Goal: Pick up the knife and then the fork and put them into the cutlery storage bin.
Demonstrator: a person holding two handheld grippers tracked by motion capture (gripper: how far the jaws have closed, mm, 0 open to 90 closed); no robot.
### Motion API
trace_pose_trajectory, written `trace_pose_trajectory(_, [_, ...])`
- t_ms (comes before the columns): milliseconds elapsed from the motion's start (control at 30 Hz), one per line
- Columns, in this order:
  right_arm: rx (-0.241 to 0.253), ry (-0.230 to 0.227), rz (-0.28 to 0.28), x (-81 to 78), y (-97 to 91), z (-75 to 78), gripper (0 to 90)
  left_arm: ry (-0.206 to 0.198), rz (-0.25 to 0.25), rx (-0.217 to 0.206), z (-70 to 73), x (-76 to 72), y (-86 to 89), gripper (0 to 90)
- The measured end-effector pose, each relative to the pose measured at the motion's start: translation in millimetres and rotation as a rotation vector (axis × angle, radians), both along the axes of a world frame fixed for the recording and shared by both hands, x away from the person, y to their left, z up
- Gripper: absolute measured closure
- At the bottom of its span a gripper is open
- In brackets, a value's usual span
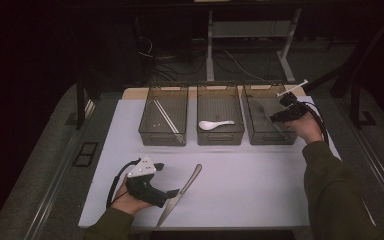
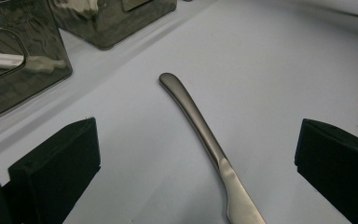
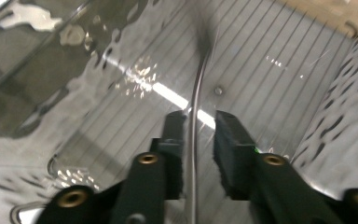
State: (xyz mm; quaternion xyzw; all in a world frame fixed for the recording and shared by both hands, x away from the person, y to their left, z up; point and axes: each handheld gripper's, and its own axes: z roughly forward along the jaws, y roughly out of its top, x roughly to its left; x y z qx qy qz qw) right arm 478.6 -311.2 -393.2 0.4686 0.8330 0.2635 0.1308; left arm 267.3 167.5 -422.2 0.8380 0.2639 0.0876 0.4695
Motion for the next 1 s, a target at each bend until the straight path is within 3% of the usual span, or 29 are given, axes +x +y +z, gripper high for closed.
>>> trace_pose_trajectory(100, [0.015,-0.028,-0.01,-2.0,-1.6,2.6,55.2,0.0,0.0,0.002,0.0,0.0,-0.1,0.0])
trace_pose_trajectory(300, [0.107,-0.077,-0.031,-11.6,-11.0,13.5,40.6,0.001,0.005,0.002,0.0,0.0,0.0,0.0])
trace_pose_trajectory(600, [0.21,-0.172,0.026,-50.5,-17.2,27.0,31.3,0.006,0.007,0.009,-0.5,0.3,-0.9,0.0])
trace_pose_trajectory(700, [0.22,-0.202,0.054,-65.3,-16.1,30.5,30.4,0.006,0.014,0.014,-0.5,0.3,-1.4,0.3])
trace_pose_trajectory(933, [0.246,-0.237,0.123,-107.7,-3.5,23.2,27.7,0.011,0.027,0.044,-2.0,5.7,-7.6,16.5])
trace_pose_trajectory(1000, [0.242,-0.233,0.148,-118.0,0.3,18.0,26.3,0.013,0.024,0.048,-1.7,8.8,-9.9,26.3])
